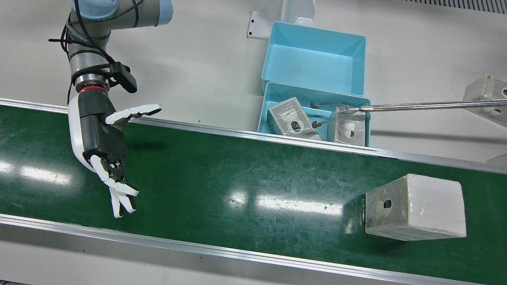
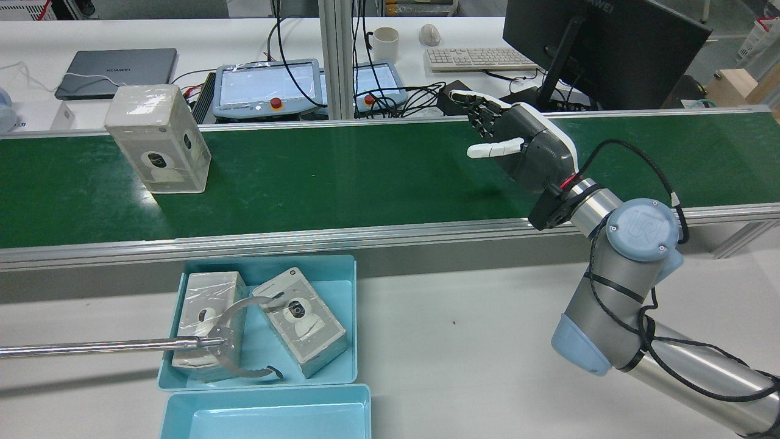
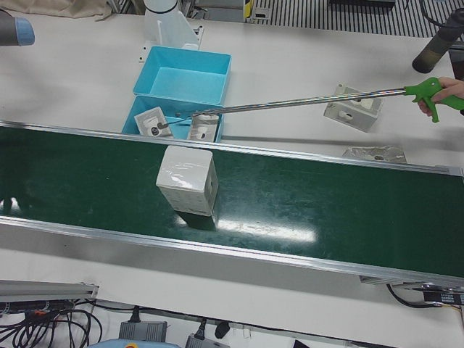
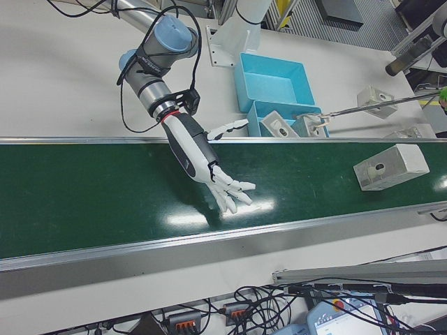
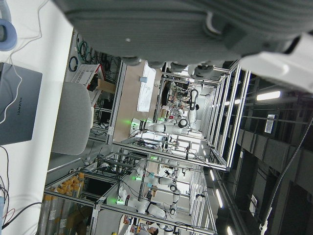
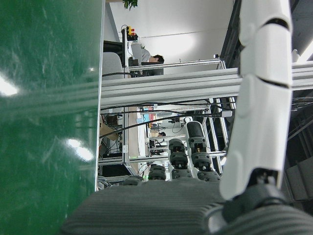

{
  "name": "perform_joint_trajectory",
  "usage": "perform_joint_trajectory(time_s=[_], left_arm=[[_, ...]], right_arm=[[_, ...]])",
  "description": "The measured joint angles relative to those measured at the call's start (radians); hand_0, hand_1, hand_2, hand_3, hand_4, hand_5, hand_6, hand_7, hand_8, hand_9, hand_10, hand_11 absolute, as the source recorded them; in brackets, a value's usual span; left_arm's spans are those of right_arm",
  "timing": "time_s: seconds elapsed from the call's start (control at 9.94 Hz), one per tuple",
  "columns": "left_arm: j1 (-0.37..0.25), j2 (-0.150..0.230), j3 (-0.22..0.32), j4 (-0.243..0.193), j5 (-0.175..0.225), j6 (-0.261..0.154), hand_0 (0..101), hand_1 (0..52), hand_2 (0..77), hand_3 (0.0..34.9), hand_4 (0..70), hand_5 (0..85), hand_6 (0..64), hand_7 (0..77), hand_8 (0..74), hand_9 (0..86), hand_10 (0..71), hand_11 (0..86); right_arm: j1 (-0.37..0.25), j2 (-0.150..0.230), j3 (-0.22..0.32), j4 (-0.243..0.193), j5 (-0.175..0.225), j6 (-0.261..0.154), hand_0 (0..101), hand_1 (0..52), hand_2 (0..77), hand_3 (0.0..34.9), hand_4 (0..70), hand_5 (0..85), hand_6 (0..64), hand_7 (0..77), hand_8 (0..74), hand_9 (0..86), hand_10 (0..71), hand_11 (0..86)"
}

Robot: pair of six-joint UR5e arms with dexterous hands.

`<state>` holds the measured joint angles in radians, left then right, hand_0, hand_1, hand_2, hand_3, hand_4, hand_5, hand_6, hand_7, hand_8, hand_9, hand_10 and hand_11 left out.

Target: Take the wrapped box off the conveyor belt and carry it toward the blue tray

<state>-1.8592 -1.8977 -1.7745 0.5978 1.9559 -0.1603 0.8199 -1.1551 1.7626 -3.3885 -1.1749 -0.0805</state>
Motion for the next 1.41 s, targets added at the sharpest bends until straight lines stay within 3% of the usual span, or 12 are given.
perform_joint_trajectory(time_s=[0.7, 0.8, 0.91, 1.01, 1.11, 1.21, 1.41], left_arm=[[0.000, 0.000, 0.000, 0.000, 0.000, 0.000, 0, 0.0, 1.1, 0.0, 0.0, 1.1, 0.5, 0.5, 0.5, 0.5, 0.5, 0.5], [0.000, 0.000, 0.000, 0.000, 0.000, 0.000, 0, 0.0, 1.1, 0.0, 0.0, 1.1, 0.5, 0.5, 0.5, 0.5, 0.5, 0.5], [0.000, 0.000, 0.000, 0.000, 0.000, 0.000, 0, 0.0, 1.1, 0.0, 0.0, 1.1, 0.5, 0.5, 0.5, 0.5, 0.5, 0.5], [0.000, 0.000, 0.000, 0.000, 0.000, 0.000, 0, 0.0, 1.1, 0.0, 0.0, 1.1, 0.5, 0.5, 0.5, 0.0, 0.5, 0.5], [0.000, 0.000, 0.000, 0.000, 0.000, 0.000, 0, 0.0, 1.1, 0.0, 0.0, 1.1, 0.5, 0.5, 0.5, 0.0, 0.5, 0.5], [0.000, 0.000, 0.000, 0.000, 0.000, 0.000, 0, 0.0, 1.1, 0.0, 0.0, 1.1, 0.5, 0.5, 0.5, 0.0, 0.5, 0.5], [0.000, 0.000, 0.000, 0.000, 0.000, 0.000, 0, 0.0, 1.1, 0.0, 0.0, 1.1, 0.5, 0.5, 0.5, 0.5, 0.5, 0.5]], right_arm=[[0.009, -0.008, 0.000, -0.005, 0.021, 0.002, 47, 13.1, 9.3, 0.0, 11.5, 20.2, 3.3, 2.2, 1.1, 4.4, 0.0, 0.5], [0.016, -0.009, 0.004, -0.006, 0.024, 0.000, 47, 14.7, 11.4, 0.0, 13.1, 20.2, 2.7, 2.7, 1.1, 4.4, 0.0, 0.5], [0.026, -0.009, 0.007, -0.007, 0.023, -0.003, 48, 20.7, 18.0, 0.0, 14.2, 21.8, 4.9, 5.5, 1.1, 4.4, 0.0, 0.5], [0.032, -0.012, 0.005, -0.007, 0.022, -0.003, 50, 20.7, 24.5, 0.0, 15.3, 22.4, 4.9, 5.5, 1.1, 4.4, 0.0, 0.5], [0.035, -0.019, 0.001, -0.008, 0.022, -0.002, 50, 20.7, 24.5, 0.0, 15.3, 22.4, 4.9, 5.5, 1.1, 4.4, 0.0, 0.5], [0.035, -0.024, -0.007, -0.007, 0.022, -0.002, 48, 15.8, 16.9, 0.0, 15.3, 22.4, 4.9, 5.5, 1.1, 4.4, 0.0, 0.5], [0.028, -0.014, -0.036, -0.005, 0.025, -0.003, 47, 15.8, 15.3, 0.0, 13.6, 21.3, 4.9, 5.5, 1.1, 4.4, 0.0, 0.5]])
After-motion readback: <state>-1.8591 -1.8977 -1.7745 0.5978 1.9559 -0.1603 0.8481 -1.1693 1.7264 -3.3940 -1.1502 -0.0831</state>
